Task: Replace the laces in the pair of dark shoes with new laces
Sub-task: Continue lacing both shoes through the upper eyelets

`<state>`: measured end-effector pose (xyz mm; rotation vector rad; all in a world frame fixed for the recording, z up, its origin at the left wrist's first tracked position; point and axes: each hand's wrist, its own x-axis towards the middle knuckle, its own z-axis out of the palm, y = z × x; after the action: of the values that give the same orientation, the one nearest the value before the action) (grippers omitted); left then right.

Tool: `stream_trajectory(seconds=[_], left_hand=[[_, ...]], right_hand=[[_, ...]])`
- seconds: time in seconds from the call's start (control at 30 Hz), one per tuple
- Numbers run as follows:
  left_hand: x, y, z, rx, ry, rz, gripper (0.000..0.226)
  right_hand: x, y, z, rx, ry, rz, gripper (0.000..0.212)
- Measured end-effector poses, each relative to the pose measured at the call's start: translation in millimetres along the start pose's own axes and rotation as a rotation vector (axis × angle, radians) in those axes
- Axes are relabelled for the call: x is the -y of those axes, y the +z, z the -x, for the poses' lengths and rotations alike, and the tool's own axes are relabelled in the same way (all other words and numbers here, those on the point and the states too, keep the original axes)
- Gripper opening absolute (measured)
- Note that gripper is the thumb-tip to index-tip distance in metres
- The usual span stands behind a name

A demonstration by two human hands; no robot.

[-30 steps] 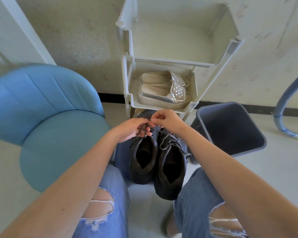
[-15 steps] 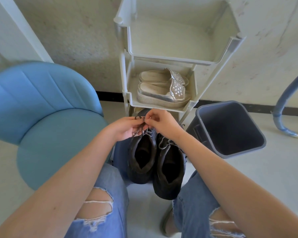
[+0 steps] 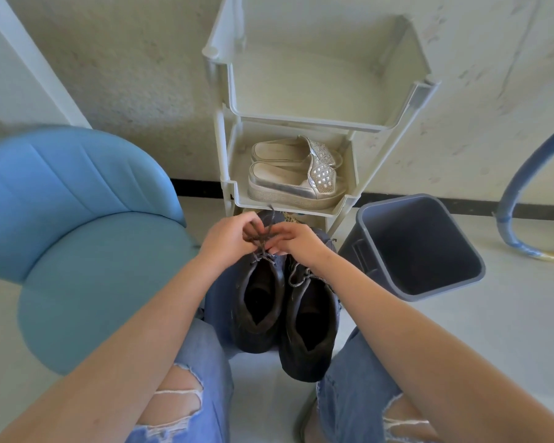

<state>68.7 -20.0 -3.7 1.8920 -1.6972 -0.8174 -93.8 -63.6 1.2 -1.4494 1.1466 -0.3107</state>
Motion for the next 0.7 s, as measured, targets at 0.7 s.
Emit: stream_trajectory(seconds=[0.7], left_hand=[[18, -12, 6, -0.209, -0.266, 0.300, 0.014]], right_hand=[[-12, -11, -5, 0.000, 0.080, 0.298, 0.009]])
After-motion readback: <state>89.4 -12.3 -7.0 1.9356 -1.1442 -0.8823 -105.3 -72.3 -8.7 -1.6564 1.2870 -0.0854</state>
